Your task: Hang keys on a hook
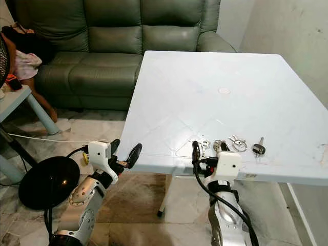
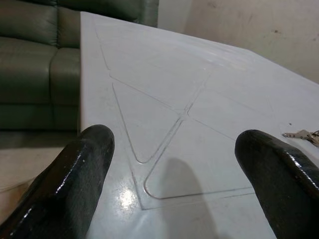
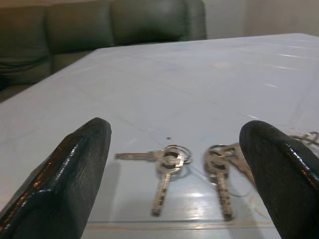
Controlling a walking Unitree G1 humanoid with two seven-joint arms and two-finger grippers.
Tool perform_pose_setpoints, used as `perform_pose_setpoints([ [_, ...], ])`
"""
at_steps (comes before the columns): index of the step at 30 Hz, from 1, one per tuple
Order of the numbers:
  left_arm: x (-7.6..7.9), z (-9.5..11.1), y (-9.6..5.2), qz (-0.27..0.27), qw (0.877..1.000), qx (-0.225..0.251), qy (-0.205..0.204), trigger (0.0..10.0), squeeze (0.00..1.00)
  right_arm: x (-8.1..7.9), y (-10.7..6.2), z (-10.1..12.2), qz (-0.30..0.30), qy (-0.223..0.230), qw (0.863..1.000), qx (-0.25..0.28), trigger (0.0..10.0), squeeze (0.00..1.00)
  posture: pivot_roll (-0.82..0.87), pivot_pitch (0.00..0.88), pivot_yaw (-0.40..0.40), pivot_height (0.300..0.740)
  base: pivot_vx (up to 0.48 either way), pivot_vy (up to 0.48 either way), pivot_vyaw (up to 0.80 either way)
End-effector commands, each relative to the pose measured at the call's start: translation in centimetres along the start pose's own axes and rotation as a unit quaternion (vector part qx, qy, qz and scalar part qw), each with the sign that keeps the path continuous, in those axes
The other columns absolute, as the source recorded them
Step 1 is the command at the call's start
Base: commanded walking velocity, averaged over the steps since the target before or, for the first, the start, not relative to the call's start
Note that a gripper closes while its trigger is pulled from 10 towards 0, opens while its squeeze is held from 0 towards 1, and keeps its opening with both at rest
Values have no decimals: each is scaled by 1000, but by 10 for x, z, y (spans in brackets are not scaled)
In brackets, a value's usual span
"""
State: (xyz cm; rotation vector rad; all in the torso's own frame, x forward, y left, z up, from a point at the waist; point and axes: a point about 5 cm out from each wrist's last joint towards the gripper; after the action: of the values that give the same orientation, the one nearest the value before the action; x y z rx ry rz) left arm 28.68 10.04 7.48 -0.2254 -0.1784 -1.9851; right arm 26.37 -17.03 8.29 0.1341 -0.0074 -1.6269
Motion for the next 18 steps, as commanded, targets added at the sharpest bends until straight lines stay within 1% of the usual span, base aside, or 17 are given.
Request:
perform_pose_setpoints([
  [1, 4, 6, 3, -9, 1000, 10, 13, 10000, 0, 2, 2, 0, -19, -2, 1000, -5, 10000, 1000, 103, 54, -3, 740, 0, 0, 0],
  [5, 5, 6, 3, -13, 1000, 10, 16, 10000, 0, 4, 3, 2, -24, -12, 1000, 4, 10000, 1000, 104, 55, -6, 740, 0, 0, 0],
  [7, 6, 7, 3, -19, 999, 14, 22, 10000, 0, 7, 4, 1, -45, -24, 999, -6, 10000, 1000, 104, 53, -5, 740, 0, 0, 0],
  [9, 7, 8, 3, -19, 999, 15, 26, 10000, 0, 8, 4, 1, -50, -32, 998, -8, 10000, 1000, 104, 51, -6, 740, 0, 0, 0],
  [10, 7, 8, 3, -19, 999, 16, 28, 10000, 0, 8, 4, 1, -50, -30, 998, -7, 10000, 925, 104, 51, -6, 740, 0, 0, 0],
  [11, 7, 8, 3, -20, 999, 17, 29, 10000, 0, 8, 4, 2, -45, -30, 999, 0, 10000, 0, 104, 50, -6, 740, 0, 0, 0],
  [15, 8, 8, 2, -24, 999, 19, 30, 10000, 0, 6, 3, 6, -27, -34, 999, 18, 10000, 0, 103, 48, -7, 740, 0, 0, 0],
  [18, 9, 8, 2, -24, 999, 21, 27, 10000, 0, 3, 2, 4, -10, -32, 999, 15, 10000, 0, 103, 47, -7, 740, 0, 0, 0],
])
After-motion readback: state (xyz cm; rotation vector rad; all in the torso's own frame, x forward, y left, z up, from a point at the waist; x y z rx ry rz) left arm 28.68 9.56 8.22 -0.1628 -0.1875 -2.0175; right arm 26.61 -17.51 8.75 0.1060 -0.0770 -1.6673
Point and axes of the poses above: a point about 5 cm out from each wrist's last joint towards the gripper, its own y axis pointing out of the wrist towards the gripper, its own z axis along the axis of the wrist's last joint, x = y × z, and after that the axes turned 1 degree about -y, right-handed
